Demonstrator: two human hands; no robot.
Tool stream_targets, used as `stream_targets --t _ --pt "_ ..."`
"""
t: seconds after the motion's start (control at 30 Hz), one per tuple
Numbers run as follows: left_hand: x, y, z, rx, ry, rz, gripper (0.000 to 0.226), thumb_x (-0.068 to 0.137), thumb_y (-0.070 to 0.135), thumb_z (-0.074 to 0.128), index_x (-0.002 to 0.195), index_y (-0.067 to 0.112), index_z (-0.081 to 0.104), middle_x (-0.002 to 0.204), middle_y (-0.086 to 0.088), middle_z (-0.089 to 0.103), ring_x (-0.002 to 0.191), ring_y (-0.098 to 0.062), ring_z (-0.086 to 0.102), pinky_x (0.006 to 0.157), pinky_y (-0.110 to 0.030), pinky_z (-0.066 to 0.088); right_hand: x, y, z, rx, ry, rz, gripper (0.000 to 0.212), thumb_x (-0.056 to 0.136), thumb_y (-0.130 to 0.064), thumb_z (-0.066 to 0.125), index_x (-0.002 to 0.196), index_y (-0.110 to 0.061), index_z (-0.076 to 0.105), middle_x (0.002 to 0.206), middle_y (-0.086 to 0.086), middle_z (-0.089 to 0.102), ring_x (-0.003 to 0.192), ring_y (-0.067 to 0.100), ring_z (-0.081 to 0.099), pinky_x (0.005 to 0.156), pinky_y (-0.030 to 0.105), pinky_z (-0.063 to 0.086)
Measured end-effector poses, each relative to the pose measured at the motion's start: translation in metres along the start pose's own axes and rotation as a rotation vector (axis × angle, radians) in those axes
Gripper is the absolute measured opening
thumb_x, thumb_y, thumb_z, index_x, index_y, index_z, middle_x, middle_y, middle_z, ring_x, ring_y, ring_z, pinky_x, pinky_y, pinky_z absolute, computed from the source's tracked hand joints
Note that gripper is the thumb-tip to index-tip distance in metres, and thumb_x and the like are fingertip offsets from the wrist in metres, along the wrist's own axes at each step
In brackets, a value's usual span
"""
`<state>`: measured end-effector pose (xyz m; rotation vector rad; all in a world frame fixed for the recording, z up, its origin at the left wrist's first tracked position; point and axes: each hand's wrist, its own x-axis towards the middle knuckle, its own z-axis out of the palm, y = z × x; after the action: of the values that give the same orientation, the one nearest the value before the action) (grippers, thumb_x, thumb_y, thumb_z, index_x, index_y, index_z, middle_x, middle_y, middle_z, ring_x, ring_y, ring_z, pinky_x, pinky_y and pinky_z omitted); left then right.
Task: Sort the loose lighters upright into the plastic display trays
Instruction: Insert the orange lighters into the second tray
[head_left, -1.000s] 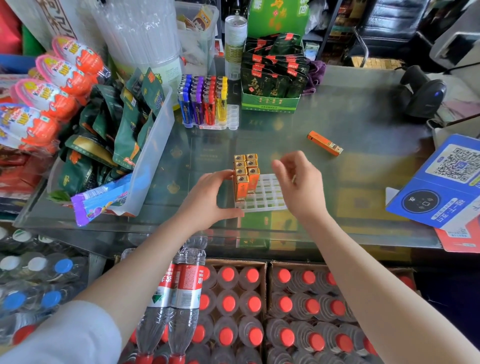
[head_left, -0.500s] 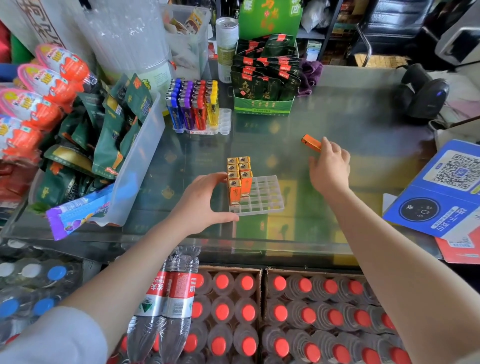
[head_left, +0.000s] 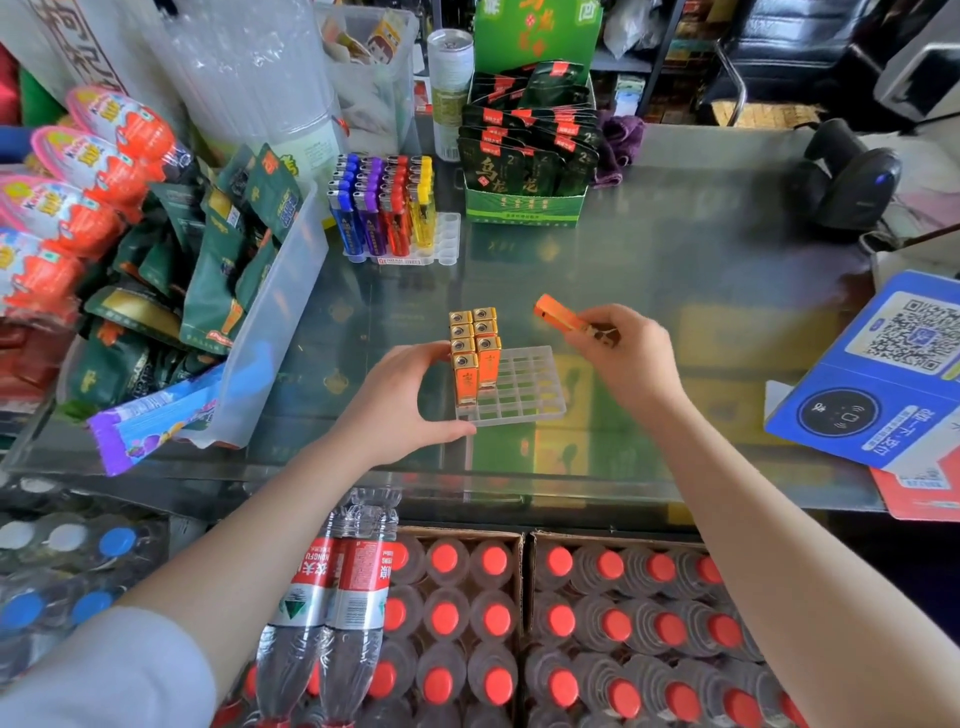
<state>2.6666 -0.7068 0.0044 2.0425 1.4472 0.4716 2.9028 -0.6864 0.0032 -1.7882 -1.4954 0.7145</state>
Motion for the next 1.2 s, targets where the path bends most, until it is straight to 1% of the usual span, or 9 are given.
stream_targets --t 0.1,0.23,0.47,0.57,0.67,0.73,0.87,1.07,1.2 --pt "-0.003 0.0 0.001 -0.011 0.016 -0.012 0.064 0.064 0.041 0.076 0.119 0.029 0.046 0.124 0.008 0.049 0.114 -0.007 0.038 0.097 -0.033 0.033 -0.021 -0.014 -0.004 0.365 -0.134 0.071 0.008 0.079 -0.013 0.068 0.083 -0.019 0.064 0.062 0.001 0.055 0.049 0.01 0.046 0.053 0.019 0.042" --pt "-0.007 -0.001 0.001 -0.015 0.031 -0.019 0.064 0.063 0.041 0.077 0.118 0.027 0.048 0.125 0.004 0.05 0.116 -0.011 0.039 0.098 -0.036 0.034 -0.037 -0.021 0.004 0.668 -0.268 0.135 0.019 0.079 -0.001 0.065 0.078 -0.019 0.064 0.066 -0.001 0.055 0.062 0.014 0.047 0.062 0.023 0.044" --pt "-0.015 -0.005 -0.003 -0.001 0.055 -0.048 0.071 0.057 0.044 0.079 0.118 0.024 0.049 0.125 0.002 0.051 0.118 -0.016 0.041 0.095 -0.034 0.035 -0.041 -0.031 0.007 0.384 -0.186 -0.041 0.031 0.074 0.001 0.069 0.093 -0.019 0.054 0.075 -0.004 0.06 0.064 0.01 0.053 0.066 0.022 0.046" --pt "-0.017 -0.005 -0.004 0.003 0.057 -0.052 0.072 0.058 0.042 0.08 0.12 0.023 0.048 0.127 0.0 0.05 0.118 -0.016 0.041 0.096 -0.034 0.034 -0.044 -0.038 0.016 0.312 -0.206 -0.12 0.023 0.078 -0.001 0.067 0.089 -0.017 0.055 0.074 -0.007 0.063 0.062 0.007 0.059 0.068 0.024 0.051" --pt "-0.017 -0.005 -0.005 0.01 0.052 -0.053 0.073 0.058 0.041 0.08 0.121 0.022 0.048 0.127 -0.001 0.05 0.118 -0.016 0.041 0.096 -0.034 0.034 -0.048 -0.046 0.026 0.295 -0.243 -0.197 0.013 0.082 -0.004 0.063 0.09 -0.012 0.058 0.073 -0.011 0.061 0.063 -0.004 0.059 0.065 0.01 0.048" --pt "-0.018 -0.006 -0.005 0.008 0.05 -0.054 0.073 0.059 0.041 0.08 0.121 0.022 0.047 0.128 -0.001 0.049 0.118 -0.016 0.041 0.096 -0.033 0.035 -0.049 -0.048 0.029 0.218 -0.235 -0.281 0.013 0.082 -0.004 0.063 0.093 -0.01 0.061 0.075 -0.009 0.061 0.071 -0.001 0.059 0.066 0.008 0.046" --pt "-0.018 -0.008 -0.005 0.011 0.037 -0.067 0.072 0.059 0.042 0.079 0.121 0.023 0.046 0.129 -0.002 0.048 0.117 -0.017 0.042 0.096 -0.034 0.036 -0.05 -0.048 0.031 0.115 -0.208 -0.406 0.016 0.08 -0.005 0.066 0.095 -0.007 0.063 0.083 0.003 0.061 0.078 0.019 0.061 0.07 0.016 0.049" --pt "-0.018 -0.008 -0.004 0.011 0.039 -0.066 0.073 0.06 0.04 0.079 0.123 0.022 0.045 0.13 -0.002 0.047 0.119 -0.016 0.041 0.097 -0.034 0.035 -0.05 -0.052 0.028 0.062 -0.186 -0.484 0.019 0.078 -0.005 0.068 0.096 -0.006 0.061 0.083 0.0 0.059 0.075 0.021 0.061 0.071 0.029 0.052" --pt "-0.017 -0.01 -0.004 0.014 0.036 -0.065 0.073 0.06 0.041 0.079 0.123 0.023 0.045 0.13 -0.001 0.047 0.118 -0.015 0.041 0.096 -0.032 0.034 -0.054 -0.052 0.031 -0.011 -0.221 -0.504 0.032 0.082 -0.007 0.064 0.11 -0.007 0.048 0.092 0.003 0.062 0.073 0.022 0.06 0.069 0.039 0.053"
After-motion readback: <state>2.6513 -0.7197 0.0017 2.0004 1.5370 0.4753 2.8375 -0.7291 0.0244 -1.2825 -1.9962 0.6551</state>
